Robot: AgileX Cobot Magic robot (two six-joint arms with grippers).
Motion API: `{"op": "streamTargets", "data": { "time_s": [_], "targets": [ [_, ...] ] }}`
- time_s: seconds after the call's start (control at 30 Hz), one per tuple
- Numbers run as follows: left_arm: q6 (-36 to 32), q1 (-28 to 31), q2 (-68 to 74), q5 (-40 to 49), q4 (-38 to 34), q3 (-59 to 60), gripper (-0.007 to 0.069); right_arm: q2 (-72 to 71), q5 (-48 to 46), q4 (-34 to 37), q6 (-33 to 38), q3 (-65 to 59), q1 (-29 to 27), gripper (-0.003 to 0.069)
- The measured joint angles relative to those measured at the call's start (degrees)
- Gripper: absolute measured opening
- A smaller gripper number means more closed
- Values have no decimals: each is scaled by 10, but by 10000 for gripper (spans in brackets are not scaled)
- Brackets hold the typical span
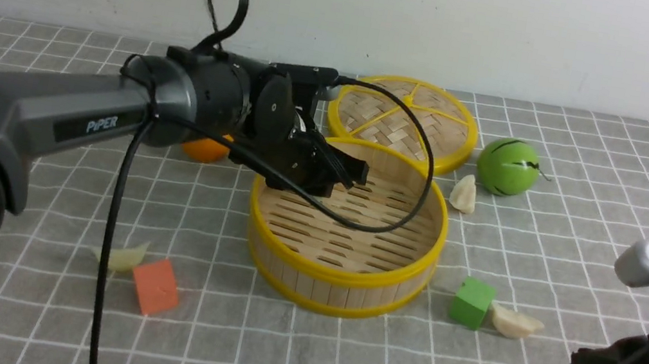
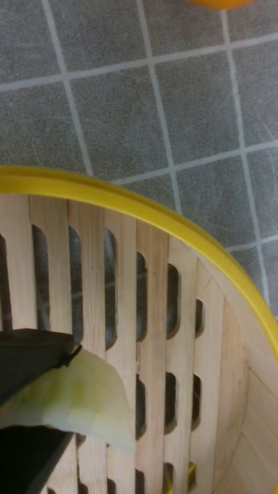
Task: Put the dumplings into the steamer on the table with the grey tablecloth.
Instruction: 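Place the dumpling into the bamboo steamer basket with the left gripper, then reach for and grasp a dumpling on the table with the left gripper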
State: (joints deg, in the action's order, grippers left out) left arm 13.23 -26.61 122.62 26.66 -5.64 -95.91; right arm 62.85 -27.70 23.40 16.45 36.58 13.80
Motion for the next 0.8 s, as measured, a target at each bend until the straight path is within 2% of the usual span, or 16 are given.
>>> {"op": "streamTargets", "data": {
  "time_s": [0.2, 0.27, 0.33, 0.43, 0.47, 0.57, 0.67, 0.73, 0.8],
  "targets": [
    [2, 1, -4, 6, 4, 0, 430, 0, 0, 0, 0, 0, 0, 10],
    [2, 1, -23, 37, 5, -1, 477, 0, 0, 0, 0, 0, 0, 10],
    [-1, 1, -51, 79, 17, -4, 487, 0, -1, 0, 0, 0, 0, 12],
    [-12, 0, -100, 142, 66, -7, 481, 0, -4, 0, 0, 0, 0, 14],
    [-19, 0, -138, 195, 121, -6, 461, 0, -7, 0, 0, 0, 0, 16],
    [-32, 4, -190, 272, 183, 12, 407, 0, -12, 0, 0, 0, 0, 20],
    [-73, 22, -206, 317, 191, 60, 349, 0, -13, 1, 0, 0, 0, 22],
    [-132, 49, -201, 313, 167, 116, 302, 0, -13, 2, 0, 0, 0, 23],
    [-160, 69, -193, 290, 150, 147, 281, 0, -13, 3, 0, 0, 0, 25]
  ]
}}
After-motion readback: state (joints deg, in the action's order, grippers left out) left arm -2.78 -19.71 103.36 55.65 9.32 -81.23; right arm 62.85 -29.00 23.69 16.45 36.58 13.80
